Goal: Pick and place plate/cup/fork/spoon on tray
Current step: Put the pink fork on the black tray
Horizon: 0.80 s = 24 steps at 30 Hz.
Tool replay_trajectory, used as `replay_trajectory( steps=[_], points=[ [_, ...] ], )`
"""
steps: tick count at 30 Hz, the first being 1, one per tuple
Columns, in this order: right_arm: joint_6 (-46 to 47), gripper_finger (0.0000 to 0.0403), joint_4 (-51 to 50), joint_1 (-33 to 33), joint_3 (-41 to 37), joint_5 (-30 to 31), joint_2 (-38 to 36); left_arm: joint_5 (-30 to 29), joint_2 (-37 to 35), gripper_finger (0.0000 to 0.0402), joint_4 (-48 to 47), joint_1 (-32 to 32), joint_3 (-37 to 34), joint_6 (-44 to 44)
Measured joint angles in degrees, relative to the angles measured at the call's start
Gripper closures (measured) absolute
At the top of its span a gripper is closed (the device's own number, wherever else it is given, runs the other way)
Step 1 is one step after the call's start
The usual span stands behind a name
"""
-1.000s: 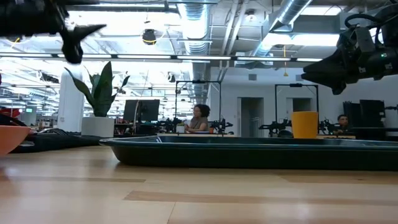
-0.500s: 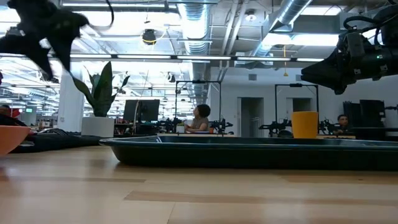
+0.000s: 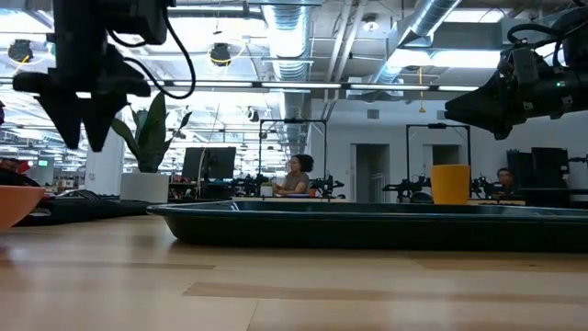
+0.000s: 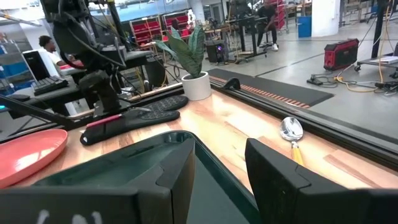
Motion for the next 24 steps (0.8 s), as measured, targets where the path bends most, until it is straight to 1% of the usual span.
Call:
replay_trajectory(
  steps=[4,7,11,15,19,21,24],
  points=[
    [0.1,0.0235,0.0,0.0,0.0,0.0,0.0,4.1,-0.9,0.021,6.4,0.3,-4.6,-1.1],
    [0.1,0.0235,0.0,0.0,0.0,0.0,0.0,4.2,-1.1,0.021,6.7,-0.2,-8.0,-3.9],
    [0.1,0.0235,0.0,0.0,0.0,0.0,0.0,3.4,-1.2,0.021,7.5,-0.2,-10.3,-6.1],
    [0.1,0.0235,0.0,0.0,0.0,0.0,0.0,3.9,-1.2,0.021,11.1,-0.2,-12.6,-5.4],
    [0.1,0.0235,0.0,0.0,0.0,0.0,0.0,5.5,-1.1,0.0212,15.0,-0.2,-16.5,-7.0],
    [0.1,0.0235,0.0,0.0,0.0,0.0,0.0,6.4,-1.2,0.0225,16.6,-0.2,-18.1,-7.6],
    [0.1,0.0235,0.0,0.0,0.0,0.0,0.0,7.0,-1.2,0.0269,18.0,-0.2,-18.9,-8.5]
  ],
)
